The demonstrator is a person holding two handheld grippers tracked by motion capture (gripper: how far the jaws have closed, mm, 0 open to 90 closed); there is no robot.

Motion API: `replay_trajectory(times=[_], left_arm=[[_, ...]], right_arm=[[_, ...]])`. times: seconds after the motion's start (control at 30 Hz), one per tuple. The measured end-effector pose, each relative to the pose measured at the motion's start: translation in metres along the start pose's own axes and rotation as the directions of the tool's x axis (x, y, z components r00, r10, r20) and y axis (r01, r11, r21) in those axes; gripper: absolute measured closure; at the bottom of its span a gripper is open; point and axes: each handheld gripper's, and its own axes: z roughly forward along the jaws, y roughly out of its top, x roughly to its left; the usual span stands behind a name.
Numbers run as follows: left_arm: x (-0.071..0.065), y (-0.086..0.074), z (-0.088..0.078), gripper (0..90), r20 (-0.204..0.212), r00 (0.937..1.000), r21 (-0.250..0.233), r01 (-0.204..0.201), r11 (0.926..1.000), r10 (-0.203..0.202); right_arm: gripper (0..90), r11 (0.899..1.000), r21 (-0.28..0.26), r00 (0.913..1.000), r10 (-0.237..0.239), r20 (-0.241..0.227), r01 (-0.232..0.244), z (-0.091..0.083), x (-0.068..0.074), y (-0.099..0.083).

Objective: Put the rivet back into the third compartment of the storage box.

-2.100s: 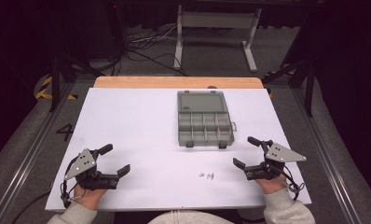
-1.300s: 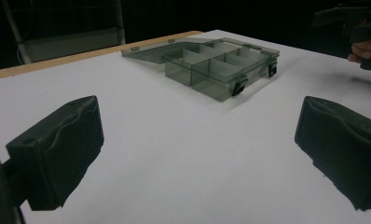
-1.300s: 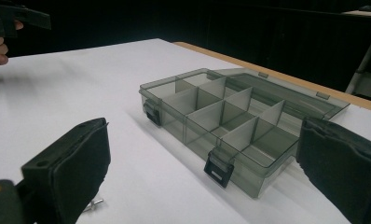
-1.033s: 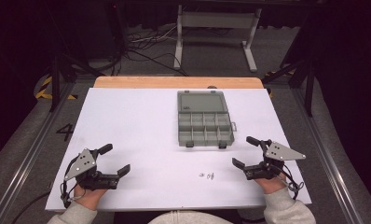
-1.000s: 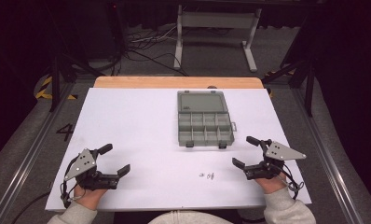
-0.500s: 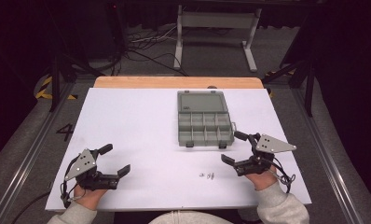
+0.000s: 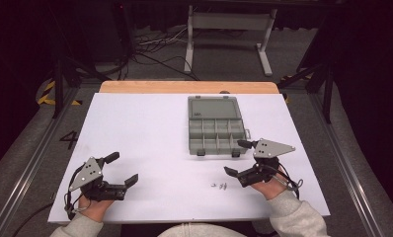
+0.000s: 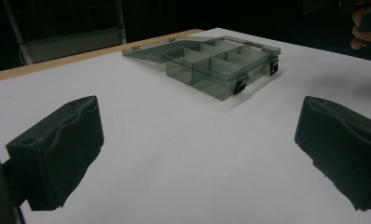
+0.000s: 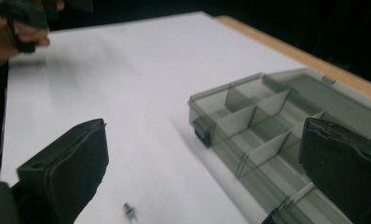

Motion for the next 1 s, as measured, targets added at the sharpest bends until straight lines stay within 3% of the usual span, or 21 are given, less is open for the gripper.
replay_trajectory(times=[0.1, 0.3, 0.33, 0.37, 0.53, 0.63, 0.73, 0.87, 0.9, 1.0], left_arm=[[0.000, 0.000, 0.001, 1.9, -0.001, 1.0000, 0.000, 0.000, 1.0000, 0.000], [0.000, -0.001, 0.002, 1.9, 0.003, 1.0000, 0.001, 0.004, 1.0000, -0.004], [0.000, 0.000, 0.002, 1.9, 0.003, 1.0000, 0.002, 0.000, 1.0000, 0.000], [0.000, 0.000, 0.002, 1.9, 0.004, 1.0000, 0.003, -0.001, 1.0000, 0.001], [0.000, 0.000, 0.003, 1.9, 0.006, 1.0000, 0.005, -0.001, 1.0000, 0.001], [0.001, -0.001, 0.004, 1.9, 0.014, 0.9999, 0.011, 0.001, 0.9999, -0.002], [0.001, -0.001, 0.004, 2.0, 0.014, 0.9999, 0.013, 0.000, 0.9999, 0.000], [0.000, -0.001, 0.004, 2.3, 0.017, 0.9999, 0.017, 0.000, 0.9999, 0.000], [0.000, -0.001, 0.004, 2.3, 0.017, 0.9999, 0.017, 0.000, 0.9999, 0.000], [0.000, -0.001, 0.004, 2.2, 0.017, 0.9999, 0.018, -0.003, 0.9998, 0.002]], right_arm=[[2.6, 0.993, 0.112, 0.9997, -0.020, -0.014, 0.021, 0.003, 0.001, 0.008], [3.7, 0.976, 0.209, 0.9985, -0.049, -0.024, 0.053, 0.005, -0.001, 0.017], [3.8, 0.967, 0.246, 0.9971, -0.062, -0.044, 0.071, 0.006, -0.002, 0.020], [3.8, 0.967, 0.246, 0.9971, -0.062, -0.044, 0.071, 0.006, -0.002, 0.020], [4.9, 0.934, 0.343, 0.9933, -0.076, -0.087, 0.102, 0.011, 0.000, 0.027], [4.9, 0.919, 0.379, 0.9920, -0.075, -0.102, 0.109, 0.015, 0.001, 0.030], [6.2, 0.911, 0.400, 0.9916, -0.061, -0.114, 0.102, 0.017, 0.001, 0.032], [7.5, 0.882, 0.462, 0.9916, -0.043, -0.122, 0.095, 0.021, 0.003, 0.037], [7.5, 0.882, 0.462, 0.9916, -0.043, -0.122, 0.095, 0.021, 0.003, 0.037], [8.5, 0.864, 0.493, 0.9906, -0.045, -0.130, 0.103, 0.023, 0.005, 0.040]])
